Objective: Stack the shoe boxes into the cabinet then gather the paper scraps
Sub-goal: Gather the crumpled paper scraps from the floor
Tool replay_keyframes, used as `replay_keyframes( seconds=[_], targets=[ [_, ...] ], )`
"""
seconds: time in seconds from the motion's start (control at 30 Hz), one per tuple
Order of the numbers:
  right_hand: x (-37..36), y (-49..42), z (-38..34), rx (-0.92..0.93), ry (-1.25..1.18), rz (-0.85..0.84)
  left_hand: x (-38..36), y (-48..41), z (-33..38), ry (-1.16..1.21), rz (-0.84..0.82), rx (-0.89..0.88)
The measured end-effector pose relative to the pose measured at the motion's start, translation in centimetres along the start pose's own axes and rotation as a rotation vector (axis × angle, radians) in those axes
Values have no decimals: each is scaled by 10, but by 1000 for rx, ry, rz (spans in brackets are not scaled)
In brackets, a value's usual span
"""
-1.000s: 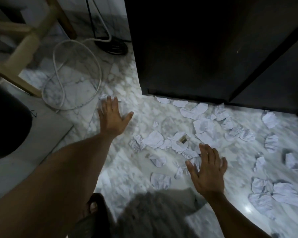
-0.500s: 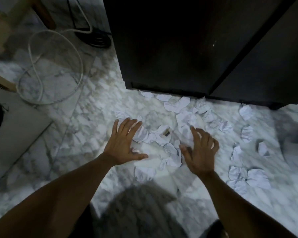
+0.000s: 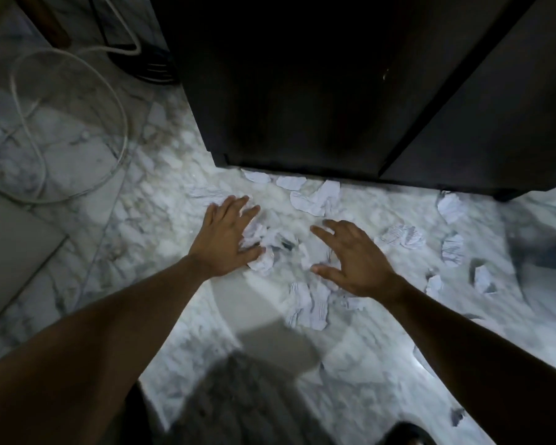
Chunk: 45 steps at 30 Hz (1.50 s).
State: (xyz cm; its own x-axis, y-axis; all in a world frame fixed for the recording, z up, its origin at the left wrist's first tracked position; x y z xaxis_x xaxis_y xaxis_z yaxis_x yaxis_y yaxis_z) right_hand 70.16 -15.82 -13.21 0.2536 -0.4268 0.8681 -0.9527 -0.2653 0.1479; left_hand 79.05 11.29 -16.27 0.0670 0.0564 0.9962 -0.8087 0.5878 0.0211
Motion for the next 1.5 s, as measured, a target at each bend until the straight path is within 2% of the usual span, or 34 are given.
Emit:
replay_keyframes(
  seconds=[0.1,0.17,0.3,0.43,0.5,0.6,0.67,0.73,0.83,1.0,1.1,1.23,1.37,1.5],
  targets=[
    [12,-15,-5,-14,35,136,5,-17,-6,-15,54,-95],
    [22,-37,-1,-75,2,151,12,-37,-5,4,13,-99],
    [20,-68,14,-172,-84,5,16,-79,11,-49,-152,-135],
    [20,-60,11,-111,-67,-77,16,-91,22,-110,-287,-211],
    [20,-44,5,-51,-71,-105,21,-77,28,-86,-271,-283],
    [21,-16,9,14,-117,-145,34,-49,18,21,-97,-369],
    [19,1,15,3,-152,-234,37,-35,-6,7,-44,-313],
    [12,18,14,-6,-168,-335,31,-24,-32,-17,-149,-188],
    [-3,36,4,34,-105,-345,16,-11,-47,-2,-293,-126],
    [-38,49,-13,-51,76,-220,1,17,-17,19,-225,-89],
    [-48,37,-21,-195,36,-63,-9,30,16,55,-116,25],
    [-36,17,-24,-266,-62,111,-7,26,38,176,5,168],
    [-22,33,-22,-163,-70,126,5,24,32,137,131,80],
    [-46,56,-37,-96,-39,-42,0,14,27,91,-33,-30]
  ],
)
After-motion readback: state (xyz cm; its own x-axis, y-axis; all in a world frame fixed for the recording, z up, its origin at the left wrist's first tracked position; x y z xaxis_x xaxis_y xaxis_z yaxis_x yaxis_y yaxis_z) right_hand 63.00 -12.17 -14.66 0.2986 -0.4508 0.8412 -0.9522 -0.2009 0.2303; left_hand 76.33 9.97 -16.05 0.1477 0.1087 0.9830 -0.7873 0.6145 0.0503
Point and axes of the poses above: each hand's wrist, its own y-axis away from the middle knuckle, its own x-axis out of the back of the hand, z = x × y, the point moved 3 cm from there along -y, towards the middle knuckle, and after that the axes turned 11 degrees about -y, right-handed, at the moved point
